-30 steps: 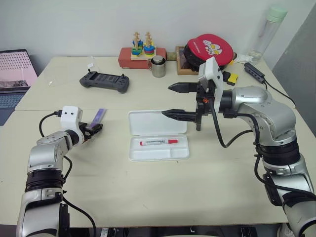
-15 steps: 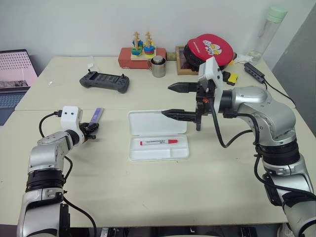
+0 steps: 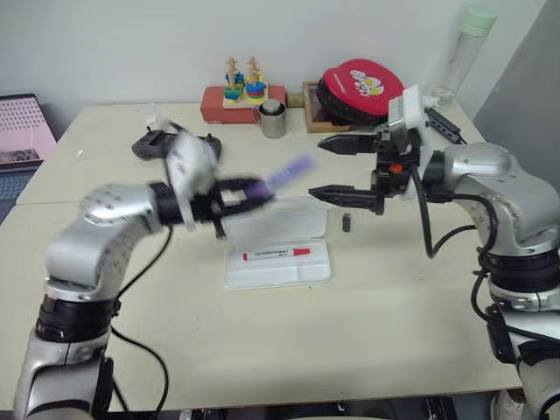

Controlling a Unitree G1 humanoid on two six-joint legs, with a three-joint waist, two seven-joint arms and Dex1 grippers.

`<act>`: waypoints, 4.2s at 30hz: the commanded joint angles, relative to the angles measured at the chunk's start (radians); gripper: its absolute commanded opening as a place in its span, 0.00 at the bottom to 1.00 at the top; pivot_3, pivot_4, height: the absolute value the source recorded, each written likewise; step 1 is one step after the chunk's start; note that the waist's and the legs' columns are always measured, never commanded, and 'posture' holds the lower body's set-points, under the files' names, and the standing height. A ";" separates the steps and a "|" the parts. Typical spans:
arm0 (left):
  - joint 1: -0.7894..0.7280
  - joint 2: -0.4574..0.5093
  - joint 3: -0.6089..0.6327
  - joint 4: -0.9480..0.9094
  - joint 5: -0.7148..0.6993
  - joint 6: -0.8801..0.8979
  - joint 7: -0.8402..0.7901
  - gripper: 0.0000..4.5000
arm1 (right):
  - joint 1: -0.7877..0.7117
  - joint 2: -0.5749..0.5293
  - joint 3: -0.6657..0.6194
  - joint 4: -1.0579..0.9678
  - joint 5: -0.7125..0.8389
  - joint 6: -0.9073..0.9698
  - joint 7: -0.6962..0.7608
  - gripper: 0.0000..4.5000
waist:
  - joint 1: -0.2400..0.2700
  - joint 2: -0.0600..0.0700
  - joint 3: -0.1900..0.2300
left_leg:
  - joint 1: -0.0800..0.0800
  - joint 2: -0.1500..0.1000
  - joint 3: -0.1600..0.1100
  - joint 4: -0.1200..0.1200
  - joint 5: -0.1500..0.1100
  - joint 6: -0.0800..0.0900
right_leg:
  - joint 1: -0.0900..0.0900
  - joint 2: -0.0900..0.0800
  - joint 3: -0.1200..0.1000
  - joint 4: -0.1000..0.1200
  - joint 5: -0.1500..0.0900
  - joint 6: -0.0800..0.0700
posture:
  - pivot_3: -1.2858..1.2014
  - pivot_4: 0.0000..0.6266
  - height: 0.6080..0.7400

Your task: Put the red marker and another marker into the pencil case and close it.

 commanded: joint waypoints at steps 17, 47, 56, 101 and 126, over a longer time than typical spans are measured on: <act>0.120 0.140 -0.153 0.080 0.277 -0.198 -0.136 0.27 | 0.081 -0.029 0.025 -0.126 0.013 0.042 -0.016 1.00 | 0.028 0.000 0.000 | -0.001 0.000 -0.001 0.001 0.000 0.000 | 0.000 0.001 -0.001 -0.001 0.000 -0.001 | 0.52 0.24 1.00; -0.118 -0.264 -0.006 0.168 0.150 -0.123 0.156 0.99 | 0.192 0.150 0.054 0.061 -0.317 0.415 -0.695 1.00 | 0.019 -0.003 0.000 | -0.001 0.000 0.001 0.002 0.000 0.000 | -0.001 0.000 0.000 0.002 0.001 -0.001 | 0.52 0.24 1.00; -0.138 -0.306 -0.061 0.160 0.167 -0.108 0.173 0.99 | 0.177 0.279 0.077 0.136 -0.389 0.407 -0.817 1.00 | 0.018 -0.003 -0.001 | -0.001 -0.001 0.001 0.002 0.000 0.000 | -0.001 0.000 0.000 0.002 0.001 -0.001 | 0.52 0.24 1.00; 0.085 0.063 0.035 0.008 0.030 -0.031 -0.104 1.00 | 0.168 -0.056 0.423 -0.045 -0.327 0.064 -0.072 0.07 | 0.027 -0.002 0.000 | -0.001 -0.001 -0.002 0.001 0.000 0.000 | 0.000 0.001 -0.001 -0.001 0.001 -0.001 | 0.52 0.24 1.00; 0.208 -0.036 0.336 -0.066 -0.157 0.172 0.200 1.00 | -0.234 0.193 0.158 0.511 -0.315 -0.033 -0.229 0.54 | 0.016 -0.003 0.000 | 0.001 0.000 -0.002 0.001 0.000 0.000 | 0.000 0.002 0.000 0.000 0.001 -0.001 | 0.52 0.24 1.00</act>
